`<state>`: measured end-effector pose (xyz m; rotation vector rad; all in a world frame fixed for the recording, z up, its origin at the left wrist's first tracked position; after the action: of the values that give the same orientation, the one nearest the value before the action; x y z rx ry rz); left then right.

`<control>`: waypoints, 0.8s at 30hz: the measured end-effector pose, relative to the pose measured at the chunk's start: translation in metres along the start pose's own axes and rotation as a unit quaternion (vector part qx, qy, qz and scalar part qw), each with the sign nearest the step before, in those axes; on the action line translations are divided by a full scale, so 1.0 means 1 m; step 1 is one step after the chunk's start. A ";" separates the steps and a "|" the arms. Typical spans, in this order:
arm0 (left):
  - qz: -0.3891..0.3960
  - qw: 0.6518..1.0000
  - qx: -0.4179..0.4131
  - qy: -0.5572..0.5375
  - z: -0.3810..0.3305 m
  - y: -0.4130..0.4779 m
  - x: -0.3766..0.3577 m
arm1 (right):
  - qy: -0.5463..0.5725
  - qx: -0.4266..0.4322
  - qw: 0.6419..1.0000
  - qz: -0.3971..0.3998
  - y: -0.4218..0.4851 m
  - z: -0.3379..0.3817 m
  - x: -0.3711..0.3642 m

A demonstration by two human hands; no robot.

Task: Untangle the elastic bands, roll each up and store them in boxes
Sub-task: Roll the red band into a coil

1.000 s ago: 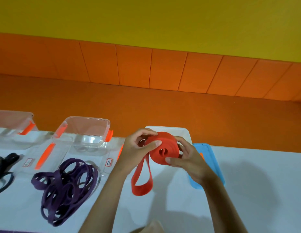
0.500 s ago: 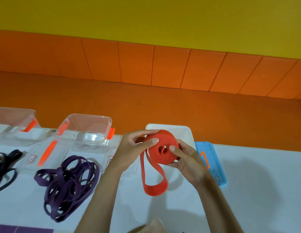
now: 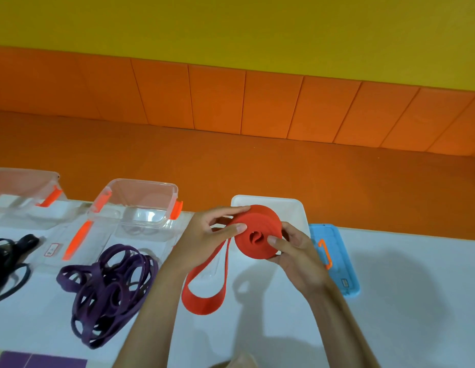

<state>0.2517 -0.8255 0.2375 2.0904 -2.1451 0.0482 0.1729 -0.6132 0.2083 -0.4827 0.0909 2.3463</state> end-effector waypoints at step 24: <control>-0.108 0.989 -0.071 -0.074 0.001 -0.001 -0.017 | 0.015 0.053 0.998 -0.009 -0.008 0.009 0.002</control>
<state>0.2527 -0.8084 0.2343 2.2896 -1.9169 -0.2836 0.1736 -0.6043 0.2166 -0.4639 0.2233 2.3036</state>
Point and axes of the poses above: each hand's wrist, its own y-axis towards the middle knuckle, its own x-axis out of the back of the hand, z = x × y, the point moved 1 cm from there along y, towards the middle knuckle, and after that the axes turned 13 degrees about z, right-handed, at the moved point
